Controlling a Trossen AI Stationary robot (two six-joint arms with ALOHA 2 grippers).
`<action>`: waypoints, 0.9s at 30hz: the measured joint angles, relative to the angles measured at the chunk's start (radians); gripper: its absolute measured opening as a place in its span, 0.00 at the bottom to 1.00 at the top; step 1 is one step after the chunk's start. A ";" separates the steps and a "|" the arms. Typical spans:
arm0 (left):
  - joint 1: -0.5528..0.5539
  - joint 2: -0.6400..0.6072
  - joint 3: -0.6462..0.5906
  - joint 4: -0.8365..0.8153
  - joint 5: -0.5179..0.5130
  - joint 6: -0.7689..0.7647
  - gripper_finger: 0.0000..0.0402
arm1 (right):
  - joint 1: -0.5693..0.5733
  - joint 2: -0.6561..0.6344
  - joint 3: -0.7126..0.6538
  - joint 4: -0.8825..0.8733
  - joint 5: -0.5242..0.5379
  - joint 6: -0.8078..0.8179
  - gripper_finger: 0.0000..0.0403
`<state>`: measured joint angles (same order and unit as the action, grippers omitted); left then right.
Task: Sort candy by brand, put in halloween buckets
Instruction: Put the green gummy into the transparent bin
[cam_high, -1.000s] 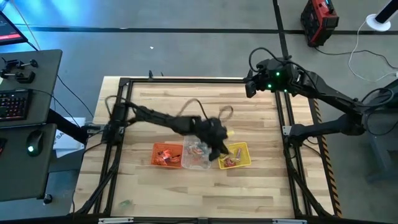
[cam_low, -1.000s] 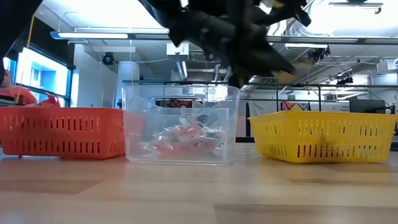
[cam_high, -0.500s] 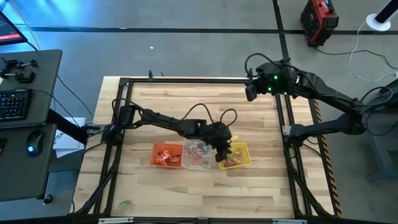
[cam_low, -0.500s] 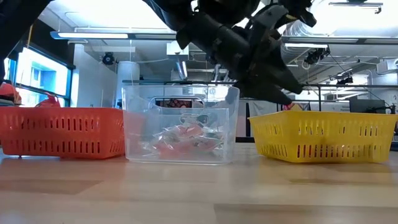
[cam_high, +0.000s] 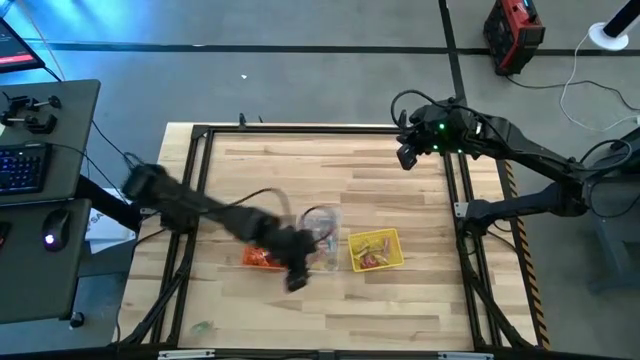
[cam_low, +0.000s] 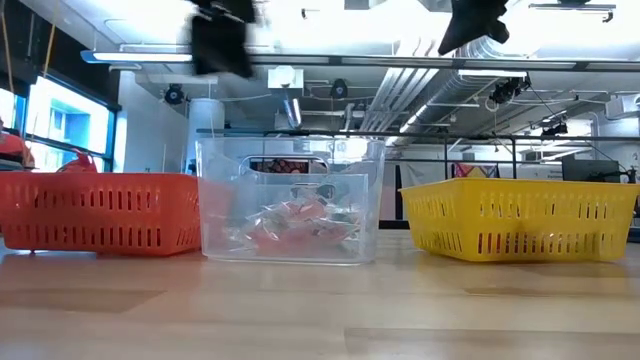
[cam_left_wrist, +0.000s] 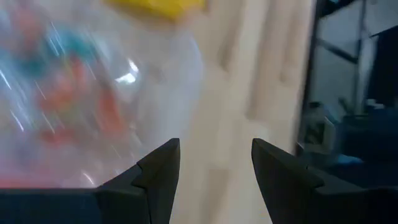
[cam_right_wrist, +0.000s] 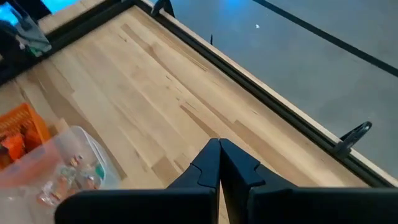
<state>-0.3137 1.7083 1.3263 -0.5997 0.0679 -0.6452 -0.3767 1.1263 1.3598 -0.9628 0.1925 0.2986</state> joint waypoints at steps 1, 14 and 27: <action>-0.045 -0.044 -0.039 0.001 -0.006 -0.056 0.47 | 0.000 0.000 0.000 -0.006 0.000 -0.009 0.00; -0.666 -0.048 -0.127 -0.242 0.006 -0.704 0.46 | 0.000 0.000 0.000 -0.006 0.002 -0.038 0.00; -0.754 0.160 -0.129 -0.285 0.196 -0.861 0.46 | -0.001 0.000 0.000 -0.005 0.005 -0.029 0.00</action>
<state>-1.0681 1.8682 1.1973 -0.8846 0.2639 -1.5064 -0.3779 1.1264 1.3598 -0.9676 0.1978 0.2694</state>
